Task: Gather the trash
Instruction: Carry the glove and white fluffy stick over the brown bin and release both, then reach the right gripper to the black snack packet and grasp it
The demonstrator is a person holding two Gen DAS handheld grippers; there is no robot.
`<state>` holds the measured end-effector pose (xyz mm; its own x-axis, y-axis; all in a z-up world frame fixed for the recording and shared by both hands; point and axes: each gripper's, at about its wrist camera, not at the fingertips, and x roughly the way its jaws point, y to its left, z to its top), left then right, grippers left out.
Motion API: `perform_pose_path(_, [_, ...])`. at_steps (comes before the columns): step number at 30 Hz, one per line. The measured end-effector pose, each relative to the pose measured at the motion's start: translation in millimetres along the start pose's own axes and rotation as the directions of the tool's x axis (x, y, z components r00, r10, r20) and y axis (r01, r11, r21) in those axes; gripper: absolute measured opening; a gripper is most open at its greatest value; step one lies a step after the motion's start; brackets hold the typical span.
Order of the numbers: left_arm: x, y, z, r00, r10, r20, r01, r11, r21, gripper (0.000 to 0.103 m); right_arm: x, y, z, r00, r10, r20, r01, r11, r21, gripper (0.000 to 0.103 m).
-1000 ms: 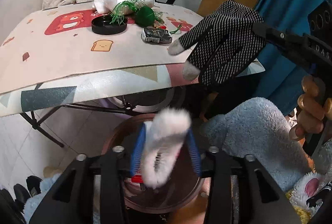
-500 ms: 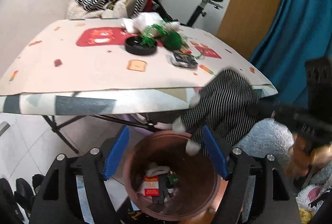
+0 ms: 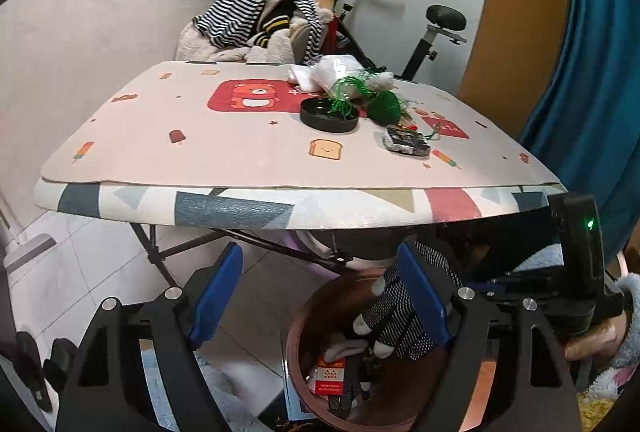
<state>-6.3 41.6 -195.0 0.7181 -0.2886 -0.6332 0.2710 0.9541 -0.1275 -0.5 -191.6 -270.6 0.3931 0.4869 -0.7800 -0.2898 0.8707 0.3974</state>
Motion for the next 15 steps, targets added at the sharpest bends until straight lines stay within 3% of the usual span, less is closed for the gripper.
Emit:
perform_pose_path(6, [4,1,-4,1.0,0.024,-0.004,-0.024,0.999,-0.023,0.078,11,-12,-3,0.999,-0.01,-0.041,0.013,0.998,0.057,0.029])
perform_pose_path(9, [7,1,-6,0.999,0.027,-0.021,-0.027,0.999,-0.026,0.078,9,-13,-2,0.999,-0.03,-0.024,0.031,0.997,0.067,0.054])
perform_pose_path(11, [10,1,-6,0.999,0.03,-0.031,-0.031,0.999,-0.025,0.078,5,-15,-1,0.999,-0.05,0.002,0.049,0.996,0.08,0.078])
perform_pose_path(13, [13,0,-7,0.999,0.035,-0.041,-0.036,0.999,-0.024,0.078,3,-18,1,0.998,-0.064,0.023,0.061,0.993,0.097,0.092])
perform_pose_path(15, [15,-1,-8,0.998,0.037,-0.048,-0.038,0.999,-0.023,0.078,-1,-21,2,0.996,-0.074,0.044,0.069,0.991,0.111,0.096])
